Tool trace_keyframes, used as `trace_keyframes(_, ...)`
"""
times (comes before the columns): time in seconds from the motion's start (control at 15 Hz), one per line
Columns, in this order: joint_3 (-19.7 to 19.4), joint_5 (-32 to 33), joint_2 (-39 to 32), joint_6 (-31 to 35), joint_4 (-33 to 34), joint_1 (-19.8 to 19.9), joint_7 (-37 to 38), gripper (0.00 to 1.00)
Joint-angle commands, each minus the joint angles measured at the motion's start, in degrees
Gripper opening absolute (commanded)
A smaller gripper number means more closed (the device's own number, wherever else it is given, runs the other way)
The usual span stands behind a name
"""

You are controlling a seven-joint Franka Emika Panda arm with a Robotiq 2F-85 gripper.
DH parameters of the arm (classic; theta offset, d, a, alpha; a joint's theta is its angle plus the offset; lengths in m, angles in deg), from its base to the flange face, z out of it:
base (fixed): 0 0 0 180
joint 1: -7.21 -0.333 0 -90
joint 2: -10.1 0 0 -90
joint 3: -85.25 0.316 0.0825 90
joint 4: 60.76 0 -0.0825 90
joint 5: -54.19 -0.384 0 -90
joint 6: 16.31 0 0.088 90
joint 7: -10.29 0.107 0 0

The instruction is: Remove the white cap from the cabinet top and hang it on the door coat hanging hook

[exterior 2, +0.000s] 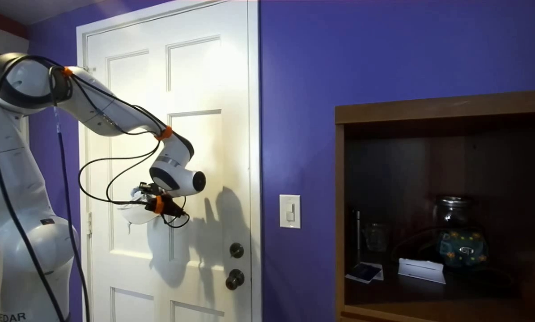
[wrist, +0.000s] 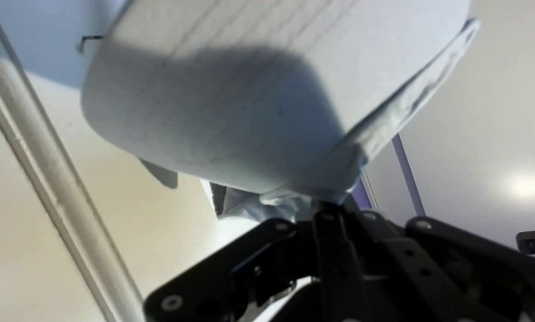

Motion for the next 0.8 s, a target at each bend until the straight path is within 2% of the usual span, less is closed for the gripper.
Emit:
trace_keyframes(0.0, 1.29, -3.73, -0.51, 3.21, 0.17, -0.33, -4.59, 0.01)
trace_keyframes(0.33, 2.81, -14.48, -2.33, 9.90, -0.05, -0.87, -15.91, 0.01)
trace_keyframes(0.47, 2.96, -18.36, -3.26, 9.38, -0.01, -0.97, -19.41, 0.01)
trace_keyframes(0.73, 3.07, -21.48, -4.05, 6.93, 0.06, -0.99, -23.98, 0.01)
